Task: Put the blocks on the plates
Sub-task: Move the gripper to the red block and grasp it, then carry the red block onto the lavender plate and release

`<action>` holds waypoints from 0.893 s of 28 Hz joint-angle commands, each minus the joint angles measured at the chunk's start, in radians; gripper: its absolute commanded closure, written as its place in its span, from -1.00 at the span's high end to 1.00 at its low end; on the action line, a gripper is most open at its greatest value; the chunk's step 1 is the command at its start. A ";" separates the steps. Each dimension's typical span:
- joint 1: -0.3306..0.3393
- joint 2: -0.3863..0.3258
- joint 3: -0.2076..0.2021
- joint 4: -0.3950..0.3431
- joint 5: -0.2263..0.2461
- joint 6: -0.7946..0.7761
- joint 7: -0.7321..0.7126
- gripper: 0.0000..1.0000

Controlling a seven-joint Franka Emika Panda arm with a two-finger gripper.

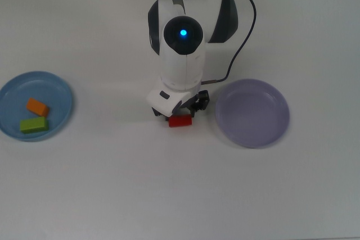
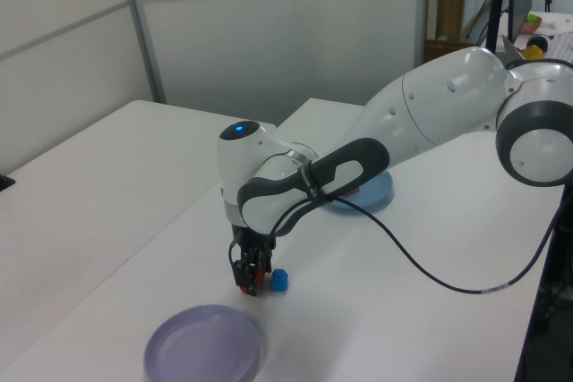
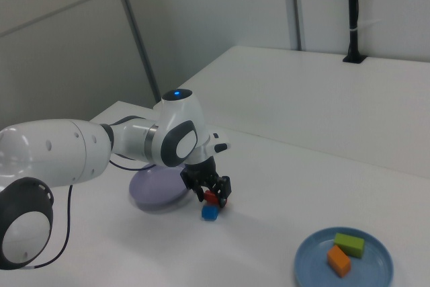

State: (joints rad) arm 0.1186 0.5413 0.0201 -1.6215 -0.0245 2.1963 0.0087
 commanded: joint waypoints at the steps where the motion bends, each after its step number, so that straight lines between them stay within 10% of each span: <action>1: 0.012 0.002 -0.012 0.008 -0.015 0.000 0.024 -0.03; 14: 0.026 -0.080 -0.009 0.022 0.000 -0.012 0.039 -0.08; 25: 0.199 -0.037 -0.005 0.066 -0.087 0.000 0.218 -0.08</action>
State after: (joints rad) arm 0.2551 0.4825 0.0277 -1.5815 -0.0612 2.1963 0.1539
